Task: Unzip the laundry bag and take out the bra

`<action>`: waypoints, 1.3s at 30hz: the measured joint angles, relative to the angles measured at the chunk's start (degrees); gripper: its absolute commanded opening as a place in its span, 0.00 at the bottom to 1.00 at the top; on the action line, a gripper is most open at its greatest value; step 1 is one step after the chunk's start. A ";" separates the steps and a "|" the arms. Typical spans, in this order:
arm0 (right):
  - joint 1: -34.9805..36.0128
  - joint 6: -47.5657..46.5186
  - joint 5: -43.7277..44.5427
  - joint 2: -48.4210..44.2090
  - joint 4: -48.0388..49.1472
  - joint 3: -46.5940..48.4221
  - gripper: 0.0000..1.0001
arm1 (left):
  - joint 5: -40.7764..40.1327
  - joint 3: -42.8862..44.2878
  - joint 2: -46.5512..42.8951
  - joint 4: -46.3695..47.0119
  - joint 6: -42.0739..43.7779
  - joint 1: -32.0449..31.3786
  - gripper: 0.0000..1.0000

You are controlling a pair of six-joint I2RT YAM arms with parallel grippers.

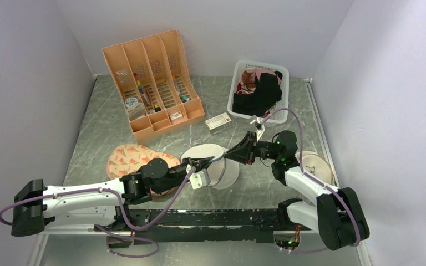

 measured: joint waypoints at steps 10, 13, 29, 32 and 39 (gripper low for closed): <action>-0.17 0.00 0.07 0.00 -0.17 0.00 0.01 | 0.00 0.00 -0.17 -0.15 0.02 0.00 0.07; -0.26 -0.37 0.13 0.00 -0.61 0.00 0.00 | 0.07 0.00 -0.61 -0.68 0.04 0.00 0.07; -0.31 0.13 -0.61 8.09 1.57 3.15 0.00 | 4.15 1.18 -2.64 -4.50 0.46 0.00 0.07; -0.31 -0.15 -0.57 8.00 0.94 4.11 0.00 | 4.59 1.20 -3.85 -4.94 0.46 0.00 0.07; 0.33 -3.50 -0.20 9.09 -4.13 8.72 0.00 | 5.75 1.84 -4.50 -6.27 0.48 0.04 0.07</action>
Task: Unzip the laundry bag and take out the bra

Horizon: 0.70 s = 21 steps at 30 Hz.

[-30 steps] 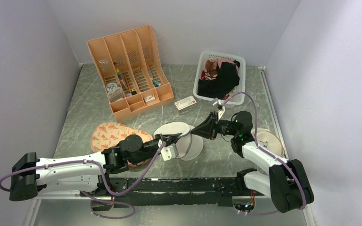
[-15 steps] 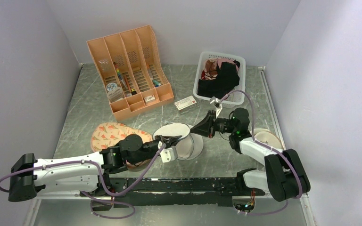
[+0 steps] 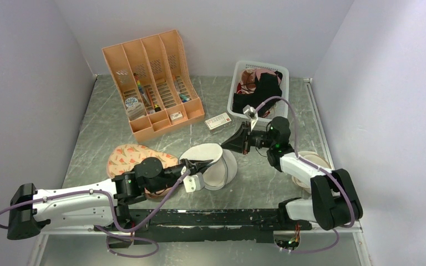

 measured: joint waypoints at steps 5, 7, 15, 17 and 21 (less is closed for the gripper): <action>1.42 -3.23 0.07 4.28 -4.33 4.37 0.00 | 0.81 0.00 -0.02 -0.59 0.00 0.15 0.07; 1.53 -4.09 0.09 5.42 -5.99 5.49 0.00 | 0.94 0.00 -0.04 -0.96 0.00 0.22 0.07; 1.99 -6.99 -0.37 6.71 -11.74 10.45 0.00 | 1.07 0.22 -0.92 -1.42 -0.04 0.24 0.07; 2.29 -6.93 -0.04 7.10 -12.15 10.80 0.06 | 0.26 0.72 -0.81 -1.68 -0.63 0.24 0.07; 2.51 -7.06 5.27 6.23 -17.53 10.82 0.24 | -5.46 3.06 0.74 -1.81 -3.52 0.24 0.07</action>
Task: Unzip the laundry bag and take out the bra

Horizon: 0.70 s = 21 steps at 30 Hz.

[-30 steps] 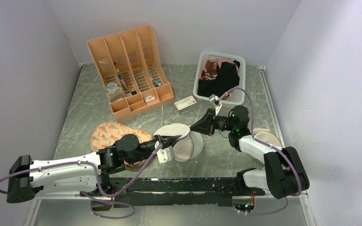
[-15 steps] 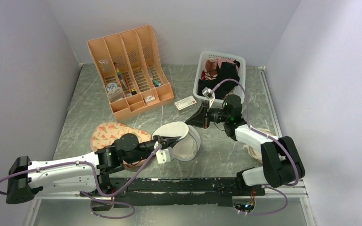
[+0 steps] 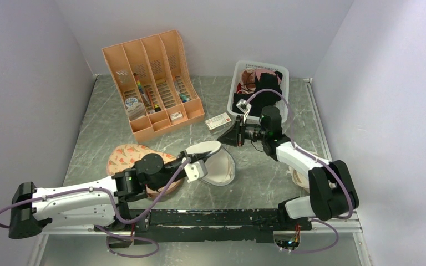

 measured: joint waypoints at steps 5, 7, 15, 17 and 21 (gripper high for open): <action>-0.33 -1.51 12.28 -2.93 -13.05 0.76 0.55 | -9.18 7.52 5.33 -1.57 -5.49 0.72 0.07; -0.39 -2.49 16.94 -4.74 -19.58 1.42 0.60 | -12.13 11.54 8.22 -3.32 -8.13 2.05 0.07; -0.04 -3.32 32.11 -16.33 -41.33 2.91 0.71 | -15.37 20.04 16.76 -12.50 -17.49 8.98 0.07; 0.66 -2.84 34.38 -18.82 -44.00 2.91 0.72 | -15.63 20.28 17.35 -14.05 -18.93 9.40 0.07; 5.86 -1.14 38.34 -21.55 -46.86 2.80 0.76 | -17.03 20.83 17.73 -16.02 -21.18 9.97 0.07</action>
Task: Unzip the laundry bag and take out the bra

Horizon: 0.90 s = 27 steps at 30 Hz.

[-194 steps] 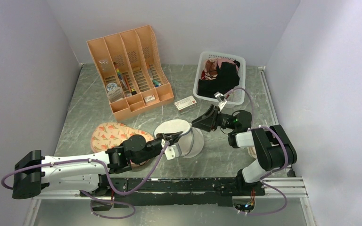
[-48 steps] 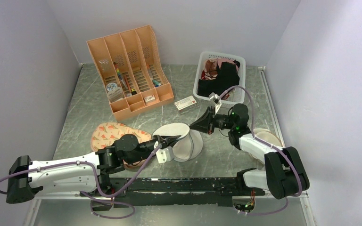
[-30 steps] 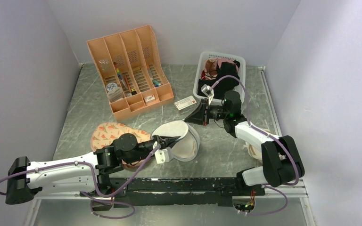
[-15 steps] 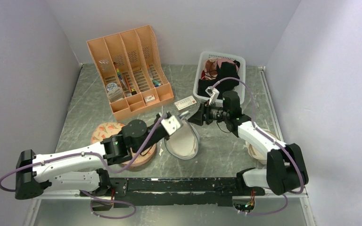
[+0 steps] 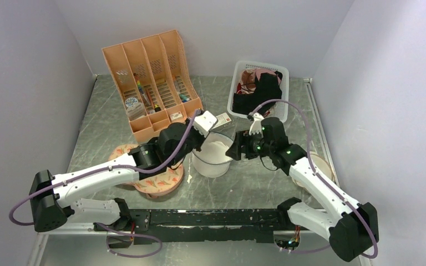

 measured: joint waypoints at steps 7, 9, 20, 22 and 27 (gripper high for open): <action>8.28 4.22 8.94 -1.97 0.28 -3.23 0.84 | -1.07 1.01 0.24 -1.29 -3.74 2.40 0.07; 9.42 5.77 11.85 -2.75 1.53 -4.61 0.88 | -0.94 1.20 0.37 -1.75 -4.68 2.62 0.07; 11.69 13.94 21.33 -0.83 12.24 -11.61 0.71 | 2.82 11.82 2.27 -15.39 -24.98 3.02 0.07; 11.69 15.02 22.69 -0.83 14.14 -13.05 0.63 | 4.55 11.82 0.87 -17.73 -28.92 3.19 0.07; 11.69 16.57 25.42 -1.25 17.05 -15.43 0.42 | 8.61 11.80 -1.68 -22.73 -36.76 4.92 0.07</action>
